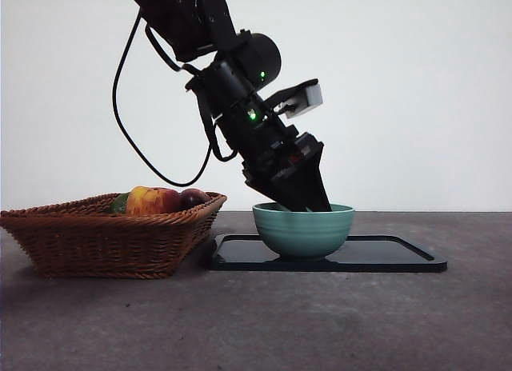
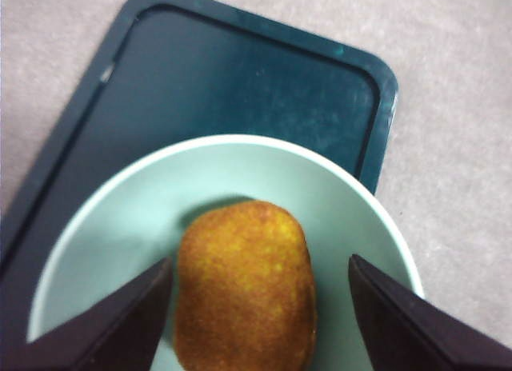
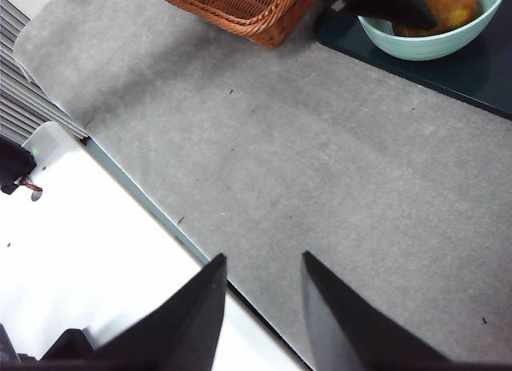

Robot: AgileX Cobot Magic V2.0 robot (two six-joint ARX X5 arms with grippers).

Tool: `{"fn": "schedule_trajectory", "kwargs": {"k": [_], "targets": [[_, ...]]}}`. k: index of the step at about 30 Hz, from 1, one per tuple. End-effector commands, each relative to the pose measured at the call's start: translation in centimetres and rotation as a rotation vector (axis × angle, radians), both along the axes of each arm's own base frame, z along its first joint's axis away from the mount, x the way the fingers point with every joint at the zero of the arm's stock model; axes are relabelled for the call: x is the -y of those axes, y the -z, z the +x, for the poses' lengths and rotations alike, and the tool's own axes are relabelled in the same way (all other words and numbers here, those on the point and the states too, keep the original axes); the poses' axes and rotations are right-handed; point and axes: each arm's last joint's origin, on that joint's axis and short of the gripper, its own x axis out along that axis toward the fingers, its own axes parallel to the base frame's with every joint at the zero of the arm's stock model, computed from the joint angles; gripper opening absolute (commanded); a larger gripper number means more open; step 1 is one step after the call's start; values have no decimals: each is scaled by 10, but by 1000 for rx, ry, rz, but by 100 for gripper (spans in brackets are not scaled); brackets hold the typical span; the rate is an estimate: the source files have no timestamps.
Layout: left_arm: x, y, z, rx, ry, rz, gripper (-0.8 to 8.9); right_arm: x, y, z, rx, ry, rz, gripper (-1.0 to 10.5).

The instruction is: Pick up the wifruite, put it on the bowl, pick up the plate, put it on desk

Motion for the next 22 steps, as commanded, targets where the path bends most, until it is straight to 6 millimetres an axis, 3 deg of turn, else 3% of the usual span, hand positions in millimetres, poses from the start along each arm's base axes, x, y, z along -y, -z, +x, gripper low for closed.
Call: {"fn": "schedule_trajectory", "kwargs": {"k": [1, 16, 22], "targets": [[9, 8, 3, 25, 34, 4, 341, -1, -2, 0, 2, -4, 8, 150], [10, 8, 4, 47, 36, 19, 338, -1, -2, 0, 3, -3, 7, 150], [10, 8, 3, 42, 39, 22, 286, -1, -2, 0, 3, -3, 7, 150]]}}
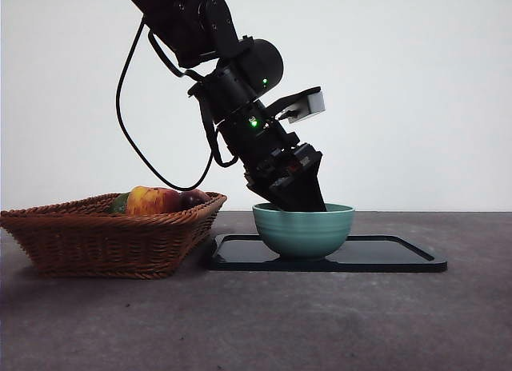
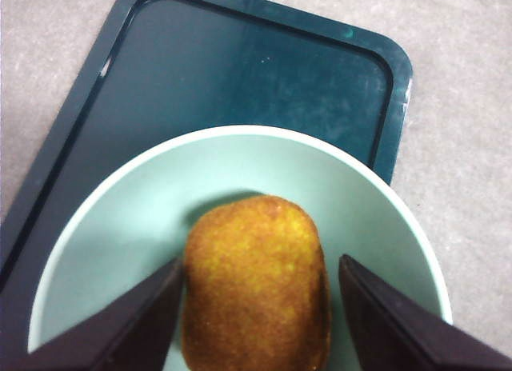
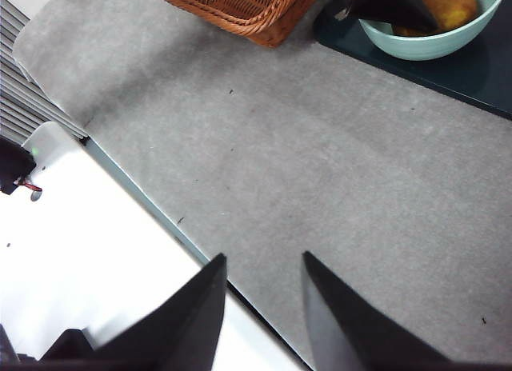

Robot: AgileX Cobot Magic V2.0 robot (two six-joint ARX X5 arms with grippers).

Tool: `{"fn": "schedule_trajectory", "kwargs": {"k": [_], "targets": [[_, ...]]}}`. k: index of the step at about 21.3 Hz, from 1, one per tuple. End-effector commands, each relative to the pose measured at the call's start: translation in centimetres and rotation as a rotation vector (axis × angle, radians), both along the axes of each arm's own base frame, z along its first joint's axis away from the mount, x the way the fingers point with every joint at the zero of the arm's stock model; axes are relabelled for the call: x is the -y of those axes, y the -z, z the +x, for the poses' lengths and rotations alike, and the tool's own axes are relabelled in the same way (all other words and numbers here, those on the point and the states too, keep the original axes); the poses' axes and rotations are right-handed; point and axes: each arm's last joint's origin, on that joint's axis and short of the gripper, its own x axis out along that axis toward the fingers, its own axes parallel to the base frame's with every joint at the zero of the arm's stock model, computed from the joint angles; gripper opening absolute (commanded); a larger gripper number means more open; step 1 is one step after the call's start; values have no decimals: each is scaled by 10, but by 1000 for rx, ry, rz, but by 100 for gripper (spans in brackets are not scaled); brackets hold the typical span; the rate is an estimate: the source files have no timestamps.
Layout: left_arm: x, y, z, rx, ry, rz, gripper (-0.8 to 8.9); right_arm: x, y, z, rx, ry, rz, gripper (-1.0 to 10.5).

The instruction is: Pick up the wifruite, put it on the bowl, pick up the plate, put it on desk

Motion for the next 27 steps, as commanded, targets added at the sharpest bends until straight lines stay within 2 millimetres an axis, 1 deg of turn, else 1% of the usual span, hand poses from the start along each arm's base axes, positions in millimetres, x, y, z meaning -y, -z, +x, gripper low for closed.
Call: {"fn": "schedule_trajectory", "kwargs": {"k": [1, 3, 6, 9, 11, 14, 16, 18, 20, 22, 25, 27], "targets": [[8, 4, 2, 9, 25, 2, 277, -1, -2, 0, 2, -3, 7, 150], [8, 5, 0, -2, 27, 11, 274, -1, -2, 0, 3, -4, 7, 150], [9, 6, -2, -12, 31, 17, 182, -1, -2, 0, 3, -4, 7, 150], [9, 6, -1, -12, 30, 17, 178, -1, -2, 0, 3, -4, 7, 150], [9, 6, -1, -12, 29, 17, 116, -1, -2, 0, 3, -4, 7, 150], [7, 3, 1, -30, -4, 7, 116, -1, -2, 0, 3, -3, 7, 150], [5, -5, 5, -36, -25, 0, 118, -1, -2, 0, 4, -3, 7, 150], [2, -18, 9, -36, -57, -19, 119, -1, -2, 0, 4, -3, 6, 150], [-1, -36, 14, -43, -97, -44, 119, -1, -2, 0, 6, 1, 3, 150], [-7, -60, 16, -69, -116, -93, 119, -1, -2, 0, 7, 2, 3, 150], [-21, -109, 11, -67, -175, -171, 119, -1, -2, 0, 9, 0, 2, 150], [-34, -146, 1, -40, -216, -231, 119, -1, -2, 0, 10, 0, 2, 150]]}}
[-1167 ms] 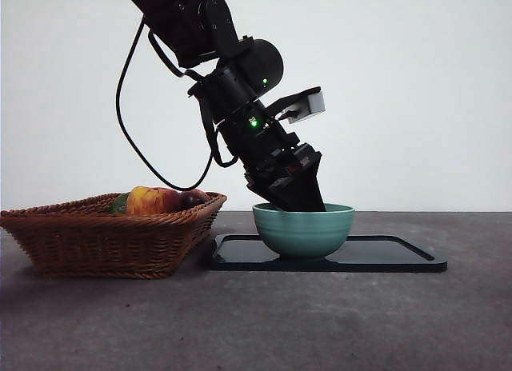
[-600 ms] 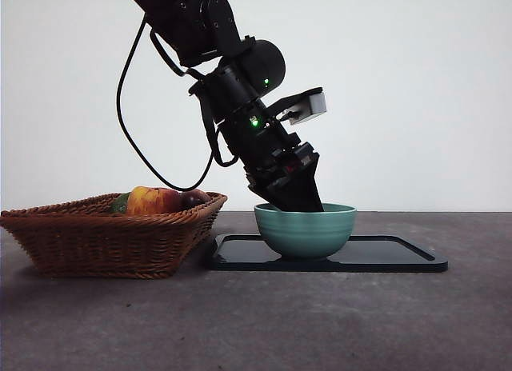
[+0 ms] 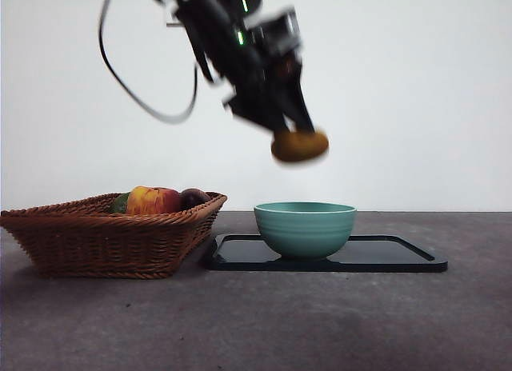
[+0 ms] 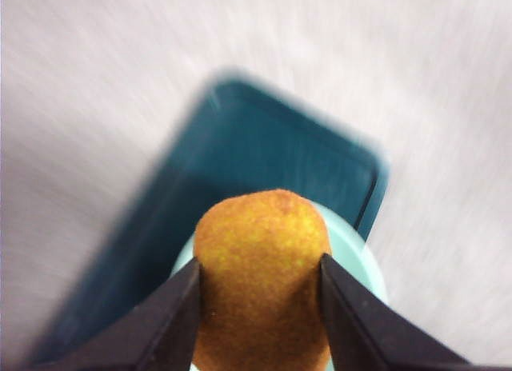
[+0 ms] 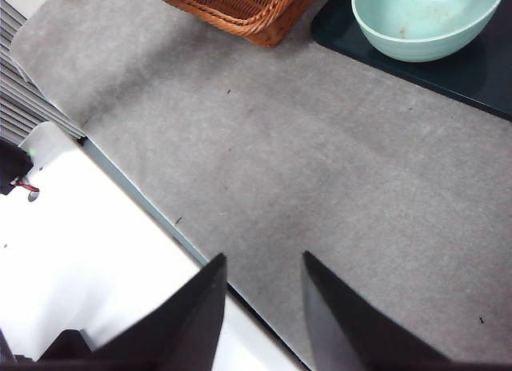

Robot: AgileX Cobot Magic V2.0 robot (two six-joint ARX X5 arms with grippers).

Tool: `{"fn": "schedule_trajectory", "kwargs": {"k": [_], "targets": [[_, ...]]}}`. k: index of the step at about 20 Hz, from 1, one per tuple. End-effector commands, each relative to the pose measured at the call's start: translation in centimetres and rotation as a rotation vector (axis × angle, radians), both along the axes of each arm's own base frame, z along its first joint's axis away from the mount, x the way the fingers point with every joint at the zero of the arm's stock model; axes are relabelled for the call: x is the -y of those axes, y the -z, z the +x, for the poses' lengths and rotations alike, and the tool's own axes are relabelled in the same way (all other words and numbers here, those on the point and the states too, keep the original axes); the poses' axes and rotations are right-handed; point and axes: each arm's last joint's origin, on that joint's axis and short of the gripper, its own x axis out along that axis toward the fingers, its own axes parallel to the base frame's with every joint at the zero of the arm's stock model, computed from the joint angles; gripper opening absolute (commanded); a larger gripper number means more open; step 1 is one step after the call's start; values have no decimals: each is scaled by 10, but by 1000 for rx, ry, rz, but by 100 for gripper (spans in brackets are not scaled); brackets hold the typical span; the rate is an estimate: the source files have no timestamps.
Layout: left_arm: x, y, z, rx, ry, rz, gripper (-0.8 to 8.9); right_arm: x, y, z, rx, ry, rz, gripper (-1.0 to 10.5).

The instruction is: Pick up the wifruite, put it on the bowl, pick up the plate, put it on desk

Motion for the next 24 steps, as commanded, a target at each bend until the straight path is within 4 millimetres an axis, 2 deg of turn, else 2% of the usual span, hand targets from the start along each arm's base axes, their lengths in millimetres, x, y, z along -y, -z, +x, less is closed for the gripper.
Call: {"fn": "schedule_trajectory", "kwargs": {"k": [1, 4, 6, 8, 10, 13, 16, 20, 24], "targets": [[-15, -61, -16, 68, -63, -121, 119, -1, -2, 0, 8, -4, 5, 150], [-46, -118, -48, 123, -130, -211, 119, -1, -2, 0, 8, -4, 5, 150], [-68, -149, -74, 146, -191, -243, 119, -1, -2, 0, 9, -4, 5, 150], [-90, -172, -101, 172, -286, -237, 119, -1, -3, 1, 11, -4, 7, 150], [-110, -187, -123, 179, -389, -221, 120, -1, -3, 1, 16, -4, 9, 150], [-126, -193, -136, 176, -463, -200, 120, -1, -3, 1, 19, -7, 7, 150], [-138, -187, -141, 147, -520, -168, 120, -1, -3, 1, 21, -8, 6, 150], [-147, -168, -139, 106, -576, -163, 120, -1, -3, 1, 23, -10, 5, 150], [-151, -136, -135, 74, -659, -170, 120, -1, -3, 1, 25, -11, 5, 150]]}}
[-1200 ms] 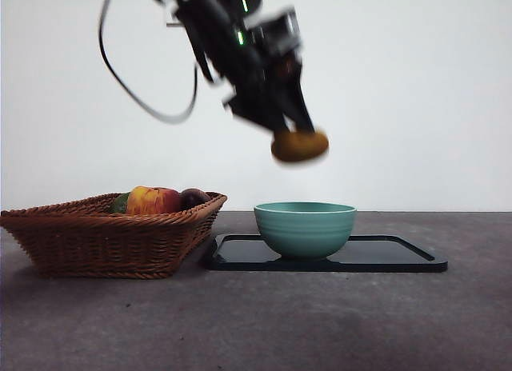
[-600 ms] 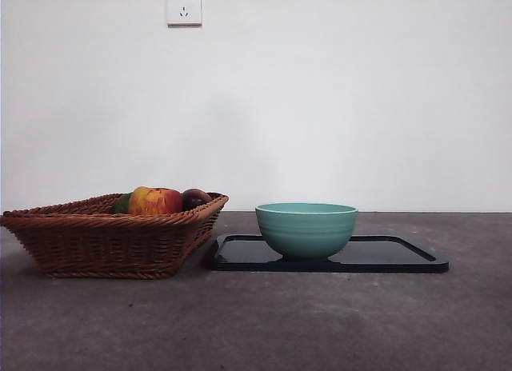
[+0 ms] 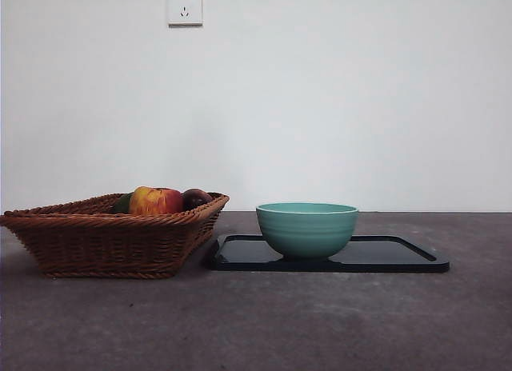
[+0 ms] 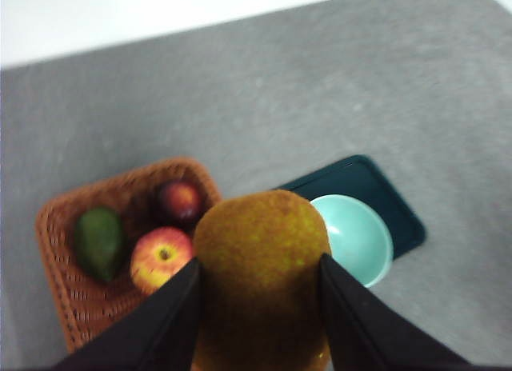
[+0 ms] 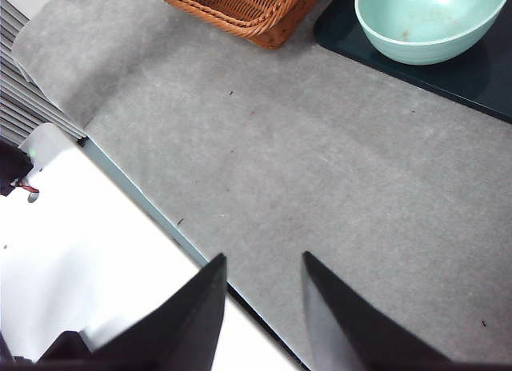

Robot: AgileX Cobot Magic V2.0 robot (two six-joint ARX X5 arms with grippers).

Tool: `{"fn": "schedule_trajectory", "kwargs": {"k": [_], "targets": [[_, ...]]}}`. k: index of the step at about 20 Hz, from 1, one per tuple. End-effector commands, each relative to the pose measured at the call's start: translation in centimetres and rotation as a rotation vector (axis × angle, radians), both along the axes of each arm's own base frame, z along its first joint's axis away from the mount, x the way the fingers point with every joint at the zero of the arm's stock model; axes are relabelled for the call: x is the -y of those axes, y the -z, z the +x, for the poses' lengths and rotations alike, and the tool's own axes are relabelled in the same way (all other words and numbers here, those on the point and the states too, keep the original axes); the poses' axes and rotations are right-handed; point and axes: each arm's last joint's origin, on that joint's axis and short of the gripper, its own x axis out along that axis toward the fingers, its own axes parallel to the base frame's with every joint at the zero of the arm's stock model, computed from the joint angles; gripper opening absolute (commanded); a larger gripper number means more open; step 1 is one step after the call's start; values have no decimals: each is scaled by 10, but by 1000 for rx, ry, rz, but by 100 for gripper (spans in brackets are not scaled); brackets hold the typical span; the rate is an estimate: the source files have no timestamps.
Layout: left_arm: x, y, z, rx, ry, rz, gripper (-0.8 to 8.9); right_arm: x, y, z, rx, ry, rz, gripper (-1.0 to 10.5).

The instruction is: Pick up the wifruite, put it on the bowl, pick up the plate, put it on desk

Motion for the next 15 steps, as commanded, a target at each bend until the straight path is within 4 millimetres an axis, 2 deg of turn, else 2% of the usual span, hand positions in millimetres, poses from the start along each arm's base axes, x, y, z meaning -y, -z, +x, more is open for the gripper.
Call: {"fn": "schedule_trajectory", "kwargs": {"k": [1, 3, 9, 15], "targets": [[1, 20, 4, -22, -73, -23, 120, -1, -3, 1, 21, -11, 4, 150], [1, 37, 8, -44, -119, -4, 120, -1, -3, 1, 22, -11, 3, 150], [4, 115, 24, -108, -258, 6, 119, -1, -3, 1, 24, -12, 3, 150], [3, 183, 22, -148, -302, 17, 119, -1, -3, 1, 27, -11, 4, 150]]}}
